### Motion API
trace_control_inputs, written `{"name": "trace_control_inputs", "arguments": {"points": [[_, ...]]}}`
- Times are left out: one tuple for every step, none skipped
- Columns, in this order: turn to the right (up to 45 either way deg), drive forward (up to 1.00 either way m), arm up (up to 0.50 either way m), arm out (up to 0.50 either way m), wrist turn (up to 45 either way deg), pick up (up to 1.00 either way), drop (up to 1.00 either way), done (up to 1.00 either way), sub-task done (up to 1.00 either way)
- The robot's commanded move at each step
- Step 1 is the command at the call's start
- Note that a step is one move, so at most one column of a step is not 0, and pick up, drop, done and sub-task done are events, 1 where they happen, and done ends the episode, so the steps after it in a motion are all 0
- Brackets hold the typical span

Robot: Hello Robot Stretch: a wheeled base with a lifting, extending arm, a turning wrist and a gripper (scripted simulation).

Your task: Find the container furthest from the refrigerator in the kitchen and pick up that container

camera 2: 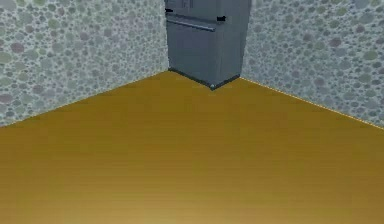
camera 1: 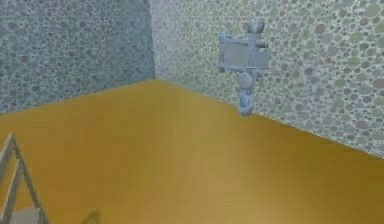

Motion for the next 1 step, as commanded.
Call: {"name": "trace_control_inputs", "arguments": {"points": [[45.0,0.0,0.0,0.0,0.0,0.0,0.0,0.0,0.0]]}}
